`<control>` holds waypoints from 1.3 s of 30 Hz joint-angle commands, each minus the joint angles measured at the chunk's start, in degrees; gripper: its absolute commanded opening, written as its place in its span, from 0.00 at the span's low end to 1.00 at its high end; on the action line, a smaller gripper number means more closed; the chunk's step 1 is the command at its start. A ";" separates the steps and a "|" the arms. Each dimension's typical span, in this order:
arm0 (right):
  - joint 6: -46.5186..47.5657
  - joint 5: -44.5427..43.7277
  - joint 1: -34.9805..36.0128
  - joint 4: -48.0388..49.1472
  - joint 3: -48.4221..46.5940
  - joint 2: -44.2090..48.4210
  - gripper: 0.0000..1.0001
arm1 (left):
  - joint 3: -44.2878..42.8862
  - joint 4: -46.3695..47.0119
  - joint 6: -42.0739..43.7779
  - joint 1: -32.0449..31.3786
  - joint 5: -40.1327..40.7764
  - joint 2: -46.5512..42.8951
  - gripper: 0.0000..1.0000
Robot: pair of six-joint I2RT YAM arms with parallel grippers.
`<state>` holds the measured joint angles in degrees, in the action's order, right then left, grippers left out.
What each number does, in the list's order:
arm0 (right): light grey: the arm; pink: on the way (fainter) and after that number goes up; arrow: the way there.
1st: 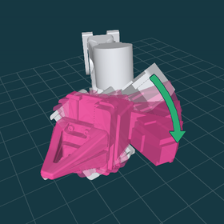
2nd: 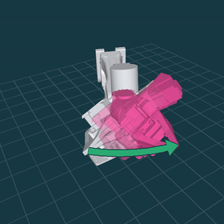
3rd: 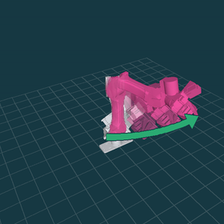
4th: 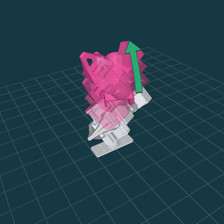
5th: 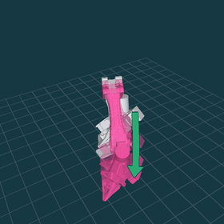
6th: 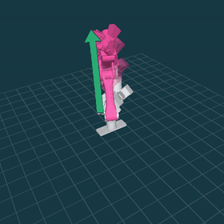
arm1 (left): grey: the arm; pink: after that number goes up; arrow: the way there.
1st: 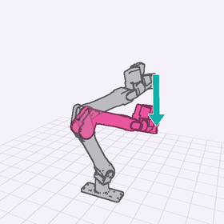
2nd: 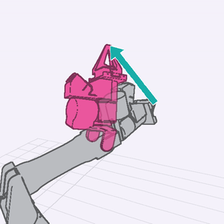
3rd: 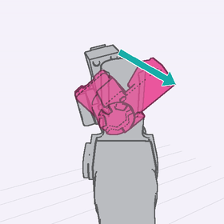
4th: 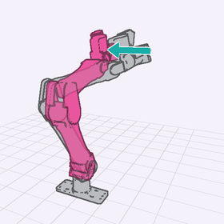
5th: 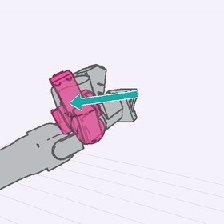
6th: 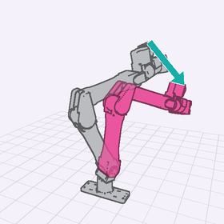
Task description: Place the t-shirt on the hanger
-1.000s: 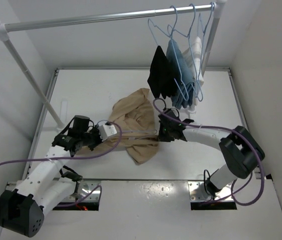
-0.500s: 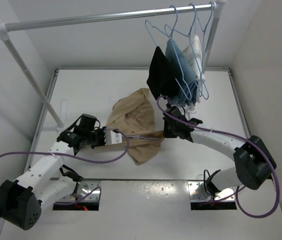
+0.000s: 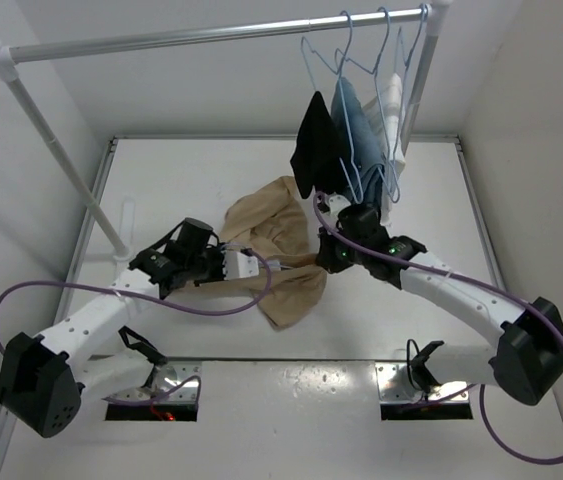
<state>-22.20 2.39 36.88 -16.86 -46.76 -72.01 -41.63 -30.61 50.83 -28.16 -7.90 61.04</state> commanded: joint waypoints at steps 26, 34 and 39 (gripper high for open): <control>14.55 17.99 3.02 -7.85 -3.36 10.98 0.61 | -6.01 -3.05 -4.16 -2.51 -22.23 -2.41 0.00; 12.19 26.61 3.02 10.59 8.08 21.29 0.61 | -5.48 -2.53 -3.10 -2.51 -24.97 -5.57 0.00; 10.07 25.04 3.55 15.97 9.41 16.91 0.57 | -6.10 -2.00 -3.63 -3.04 -27.95 -5.58 0.00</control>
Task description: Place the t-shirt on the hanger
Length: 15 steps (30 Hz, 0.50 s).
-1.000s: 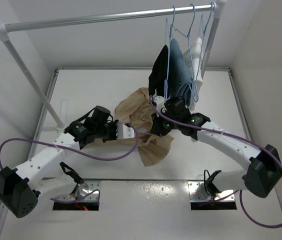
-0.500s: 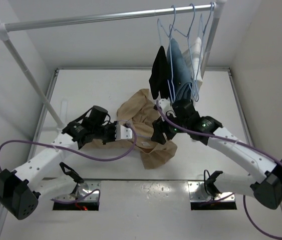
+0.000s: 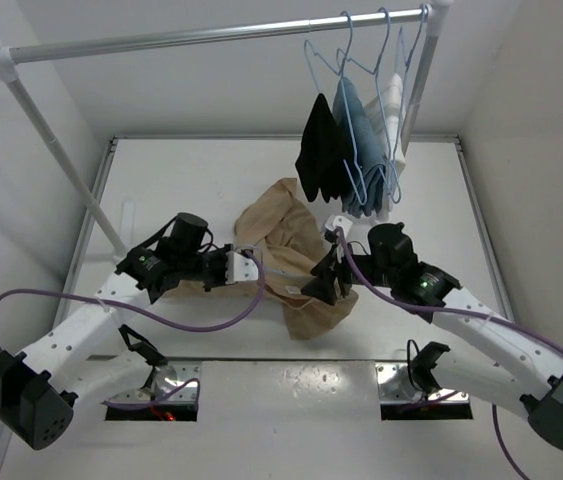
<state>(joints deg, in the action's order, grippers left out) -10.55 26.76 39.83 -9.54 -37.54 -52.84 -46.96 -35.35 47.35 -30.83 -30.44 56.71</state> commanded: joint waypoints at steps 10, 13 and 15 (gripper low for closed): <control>-4.13 -1.54 2.79 16.56 -2.19 -9.99 0.45 | -1.91 3.97 -3.23 -0.90 -7.01 -1.25 0.00; -5.62 -1.54 3.32 18.67 -1.14 -11.23 0.37 | -1.91 4.59 -3.93 -0.38 -7.53 -1.25 0.00; -6.32 -1.54 4.02 20.08 -0.61 -11.76 0.24 | -1.91 5.64 -4.81 0.32 -7.53 -1.25 0.00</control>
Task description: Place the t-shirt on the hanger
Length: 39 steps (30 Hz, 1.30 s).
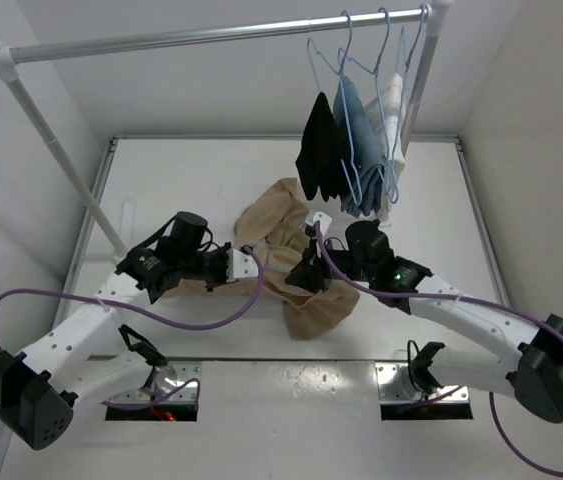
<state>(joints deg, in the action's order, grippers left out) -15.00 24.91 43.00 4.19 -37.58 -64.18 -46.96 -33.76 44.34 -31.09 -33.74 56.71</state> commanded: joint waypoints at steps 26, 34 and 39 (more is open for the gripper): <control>6.39 -15.94 2.61 -6.38 -1.87 13.04 0.00 | -5.85 1.15 0.14 16.06 -5.19 3.85 0.55; 6.92 -14.80 3.75 -7.00 -7.76 10.57 0.00 | -8.58 1.15 -0.74 17.81 -2.91 2.54 0.67; 7.97 -15.58 4.98 -8.23 -14.35 6.71 0.00 | -8.06 8.36 -10.57 19.48 -4.06 -2.38 0.85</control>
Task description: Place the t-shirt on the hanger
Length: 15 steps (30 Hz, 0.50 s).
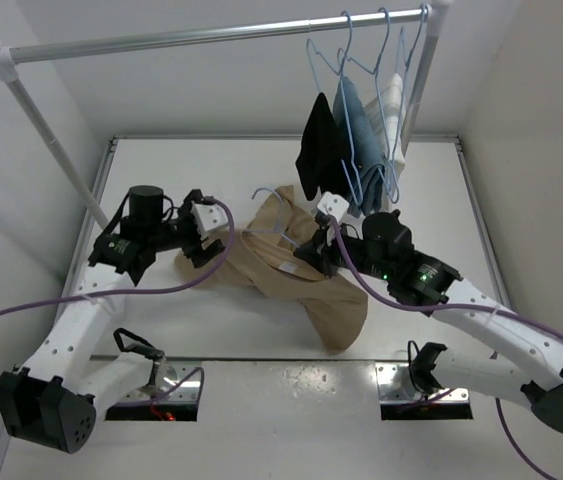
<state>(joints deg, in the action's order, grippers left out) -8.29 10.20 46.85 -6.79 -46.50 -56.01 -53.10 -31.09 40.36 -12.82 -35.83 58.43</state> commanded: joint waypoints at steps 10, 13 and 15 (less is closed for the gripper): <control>-0.14 -19.84 2.90 1.17 -23.97 -10.52 0.00 | -4.19 19.74 -26.28 1.74 3.31 -11.32 1.00; 1.61 -28.72 2.90 -0.86 -31.88 -14.73 0.00 | -7.09 19.75 -30.59 1.74 2.79 -11.33 1.00; 3.54 -34.00 2.90 -0.86 -36.53 -17.36 0.00 | -8.33 19.75 -32.53 1.74 1.39 -11.33 1.00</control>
<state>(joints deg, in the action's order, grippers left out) -7.18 -11.99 49.54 -10.90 -75.61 -71.94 -58.46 -15.40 15.03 -11.79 -33.30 48.10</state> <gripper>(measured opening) 0.020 0.997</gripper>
